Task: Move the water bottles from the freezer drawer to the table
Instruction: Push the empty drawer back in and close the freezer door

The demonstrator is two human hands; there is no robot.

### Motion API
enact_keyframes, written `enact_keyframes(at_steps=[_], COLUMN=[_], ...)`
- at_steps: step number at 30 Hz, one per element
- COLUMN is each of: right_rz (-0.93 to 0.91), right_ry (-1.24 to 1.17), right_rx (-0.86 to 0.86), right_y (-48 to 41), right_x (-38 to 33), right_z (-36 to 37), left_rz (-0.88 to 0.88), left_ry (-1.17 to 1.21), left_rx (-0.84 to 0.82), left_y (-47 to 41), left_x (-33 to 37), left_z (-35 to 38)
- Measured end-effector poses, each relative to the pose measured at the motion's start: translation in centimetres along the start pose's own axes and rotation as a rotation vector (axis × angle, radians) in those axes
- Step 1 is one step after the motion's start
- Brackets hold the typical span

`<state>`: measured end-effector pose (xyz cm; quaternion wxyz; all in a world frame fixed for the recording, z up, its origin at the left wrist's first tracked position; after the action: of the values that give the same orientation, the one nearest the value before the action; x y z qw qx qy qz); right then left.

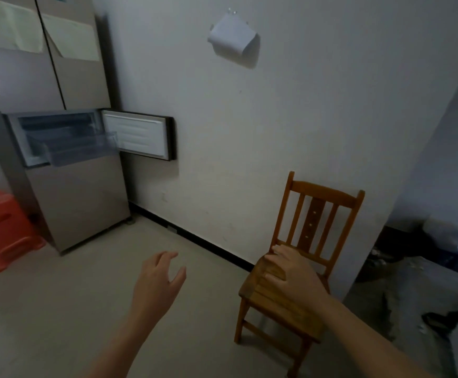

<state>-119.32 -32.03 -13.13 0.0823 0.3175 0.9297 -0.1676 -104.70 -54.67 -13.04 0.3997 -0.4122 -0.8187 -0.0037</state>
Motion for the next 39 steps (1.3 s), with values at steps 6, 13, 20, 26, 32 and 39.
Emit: enact_keyframes(at_steps=[6, 13, 20, 26, 32, 39], right_rz=[-0.113, -0.287, -0.438, -0.547, -0.594, -0.539], right_ry=[-0.028, -0.099, -0.137, -0.123, -0.051, -0.036], right_rx=[-0.032, -0.054, -0.091, -0.105, -0.056, -0.056], right_y=[-9.9, -20.9, -30.1, -37.8, -48.0, -59.0], right_x=[6.1, 8.5, 5.3, 1.9, -0.2, -1.8], right_z=[1.2, 2.8, 5.5, 9.1, 10.6, 13.4], left_rz=[-0.090, -0.192, -0.278, -0.344, -0.332, -0.306], left_ry=[-0.059, -0.181, -0.299, -0.323, -0.298, -0.334], left_rx=[0.103, 0.225, 0.319, 0.389, 0.451, 0.461], left_y=[-7.5, -13.5, -17.7, -22.5, -31.1, -41.6], left_x=[1.1, 0.8, -3.1, -8.8, -14.4, -18.7], left_z=[3.2, 3.2, 1.1, -0.2, -1.8, -2.3])
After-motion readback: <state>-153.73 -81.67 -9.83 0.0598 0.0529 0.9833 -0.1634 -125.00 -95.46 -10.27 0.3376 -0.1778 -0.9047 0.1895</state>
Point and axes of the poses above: each hand's wrist, its own y-axis away from the middle knuckle, its own z-axis out of the palm, x = y × z, the point moved 9 cm from there along -y, towards the middle knuckle, and after that the axes turned 6 degrees about -z, right-handed, at the moved point
